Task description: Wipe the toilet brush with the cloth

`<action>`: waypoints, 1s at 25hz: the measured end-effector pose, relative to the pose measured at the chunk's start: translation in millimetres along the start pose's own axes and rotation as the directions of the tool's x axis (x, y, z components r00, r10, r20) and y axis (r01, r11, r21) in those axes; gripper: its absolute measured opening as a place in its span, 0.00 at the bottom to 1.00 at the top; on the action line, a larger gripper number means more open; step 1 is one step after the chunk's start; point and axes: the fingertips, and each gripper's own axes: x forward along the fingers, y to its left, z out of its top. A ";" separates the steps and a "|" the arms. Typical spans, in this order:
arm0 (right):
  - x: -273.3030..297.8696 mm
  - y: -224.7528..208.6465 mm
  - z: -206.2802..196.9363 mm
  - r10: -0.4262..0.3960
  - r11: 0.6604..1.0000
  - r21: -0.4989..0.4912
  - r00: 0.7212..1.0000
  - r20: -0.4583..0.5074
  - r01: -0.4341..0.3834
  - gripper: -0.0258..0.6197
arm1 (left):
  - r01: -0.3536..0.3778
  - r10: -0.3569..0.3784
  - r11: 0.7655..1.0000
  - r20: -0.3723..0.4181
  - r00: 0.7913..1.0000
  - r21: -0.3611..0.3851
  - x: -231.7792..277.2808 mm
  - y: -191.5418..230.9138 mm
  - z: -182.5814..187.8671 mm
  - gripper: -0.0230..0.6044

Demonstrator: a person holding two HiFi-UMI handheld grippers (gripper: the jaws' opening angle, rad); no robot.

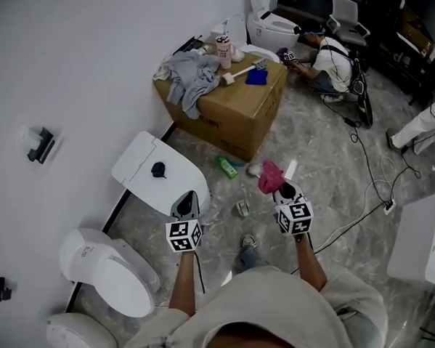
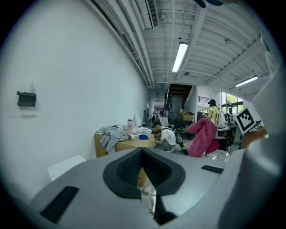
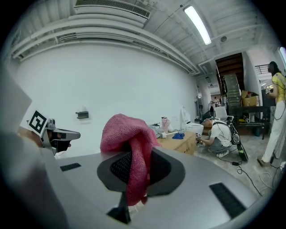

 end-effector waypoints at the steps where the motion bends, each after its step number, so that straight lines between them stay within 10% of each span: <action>1: -7.8 6.9 1.3 0.000 1.000 -0.004 1.000 0.005 0.000 0.14 | 0.003 -0.003 1.000 0.001 1.000 0.001 -9.1 0.6 1.2 0.07; 25: -120.9 79.4 9.5 -0.014 0.995 -0.098 0.997 0.082 0.022 0.14 | 0.007 -0.007 1.000 0.107 0.994 0.004 -136.9 -27.5 2.6 0.07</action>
